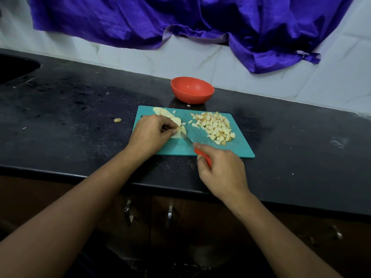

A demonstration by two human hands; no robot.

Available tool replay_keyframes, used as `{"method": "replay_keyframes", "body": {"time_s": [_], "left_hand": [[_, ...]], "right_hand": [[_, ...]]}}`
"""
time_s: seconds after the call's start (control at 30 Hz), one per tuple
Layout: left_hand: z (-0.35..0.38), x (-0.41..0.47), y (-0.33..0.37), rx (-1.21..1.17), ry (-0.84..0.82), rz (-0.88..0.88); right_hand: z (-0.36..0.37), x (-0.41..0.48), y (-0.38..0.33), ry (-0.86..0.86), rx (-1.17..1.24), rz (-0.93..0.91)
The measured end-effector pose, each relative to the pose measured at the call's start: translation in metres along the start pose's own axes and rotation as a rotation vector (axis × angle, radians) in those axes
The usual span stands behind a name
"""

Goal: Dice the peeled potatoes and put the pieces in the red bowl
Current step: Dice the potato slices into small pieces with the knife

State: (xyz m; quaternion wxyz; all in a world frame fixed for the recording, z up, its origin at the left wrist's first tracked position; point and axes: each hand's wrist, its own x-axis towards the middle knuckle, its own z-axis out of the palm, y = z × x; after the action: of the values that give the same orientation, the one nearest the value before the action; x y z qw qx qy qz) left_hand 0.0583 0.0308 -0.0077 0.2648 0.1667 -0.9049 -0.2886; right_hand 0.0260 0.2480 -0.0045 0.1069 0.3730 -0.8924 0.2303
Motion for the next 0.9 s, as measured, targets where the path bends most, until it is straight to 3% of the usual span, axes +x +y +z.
{"method": "replay_keyframes", "body": {"time_s": [0.17, 0.5, 0.9], "left_hand": [[0.0, -0.002, 0.0, 0.001, 0.0, 0.012], [0.002, -0.003, -0.002, -0.075, 0.032, -0.009], [0.001, -0.004, 0.002, 0.002, 0.041, -0.004]], "right_hand": [[0.004, 0.011, -0.005, 0.147, 0.141, 0.05], [0.019, 0.025, -0.032, 0.103, -0.012, -0.012], [0.013, 0.003, -0.023, 0.052, -0.118, -0.058]]}}
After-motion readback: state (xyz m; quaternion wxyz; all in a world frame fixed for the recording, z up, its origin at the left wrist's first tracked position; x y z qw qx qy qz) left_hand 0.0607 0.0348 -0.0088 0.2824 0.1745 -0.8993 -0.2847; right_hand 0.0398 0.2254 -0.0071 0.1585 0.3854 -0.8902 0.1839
